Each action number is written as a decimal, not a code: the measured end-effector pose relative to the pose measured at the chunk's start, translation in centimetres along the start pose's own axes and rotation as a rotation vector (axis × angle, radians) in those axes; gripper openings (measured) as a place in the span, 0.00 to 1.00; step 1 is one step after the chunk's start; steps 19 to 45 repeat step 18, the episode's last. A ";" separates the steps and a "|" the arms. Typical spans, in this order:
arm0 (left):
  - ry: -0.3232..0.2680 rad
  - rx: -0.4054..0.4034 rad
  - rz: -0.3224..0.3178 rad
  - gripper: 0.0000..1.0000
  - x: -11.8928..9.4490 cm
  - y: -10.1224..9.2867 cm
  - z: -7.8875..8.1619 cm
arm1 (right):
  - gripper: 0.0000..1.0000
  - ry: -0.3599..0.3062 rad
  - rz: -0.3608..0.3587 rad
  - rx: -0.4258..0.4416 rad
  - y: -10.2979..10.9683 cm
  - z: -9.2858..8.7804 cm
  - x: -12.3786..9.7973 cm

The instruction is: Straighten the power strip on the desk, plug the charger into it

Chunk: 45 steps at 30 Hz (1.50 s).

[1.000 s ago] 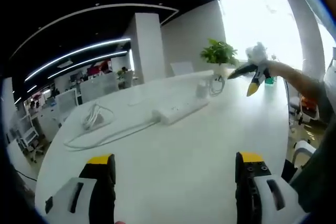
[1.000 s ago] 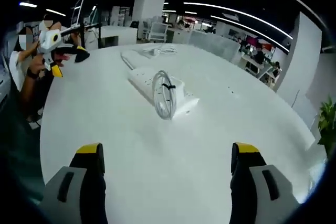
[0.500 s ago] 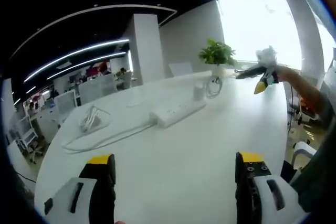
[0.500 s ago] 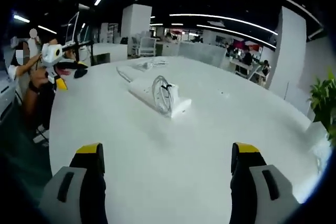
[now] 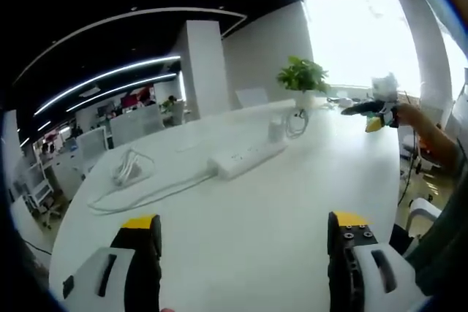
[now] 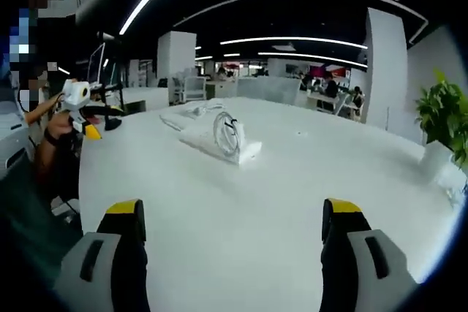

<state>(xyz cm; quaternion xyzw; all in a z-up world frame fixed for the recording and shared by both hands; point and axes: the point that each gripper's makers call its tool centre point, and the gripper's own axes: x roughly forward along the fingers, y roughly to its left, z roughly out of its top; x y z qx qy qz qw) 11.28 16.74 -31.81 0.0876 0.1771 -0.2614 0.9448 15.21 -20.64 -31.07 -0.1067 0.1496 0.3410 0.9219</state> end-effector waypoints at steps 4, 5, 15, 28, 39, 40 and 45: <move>0.000 -0.005 -0.001 0.97 0.1 -0.1 -0.1 | 1.00 -0.007 -0.004 0.015 0.2 -0.4 -0.2; 0.000 -0.007 -0.001 0.97 0.1 -0.1 -0.1 | 1.00 -0.009 -0.004 0.018 0.3 -0.5 -0.2; -0.005 -0.001 -0.001 0.97 -0.1 -0.2 0.1 | 1.00 -0.013 -0.009 0.017 0.3 -0.6 -0.1; -0.006 -0.002 -0.001 0.97 -0.1 -0.2 0.1 | 1.00 -0.013 -0.008 0.016 0.3 -0.5 0.0; -0.006 -0.002 -0.001 0.97 -0.1 -0.2 0.1 | 1.00 -0.013 -0.008 0.016 0.3 -0.5 0.0; -0.006 -0.002 -0.001 0.97 -0.1 -0.2 0.1 | 1.00 -0.013 -0.008 0.016 0.3 -0.5 0.0; -0.006 -0.002 -0.001 0.97 -0.1 -0.2 0.1 | 1.00 -0.013 -0.008 0.016 0.3 -0.5 0.0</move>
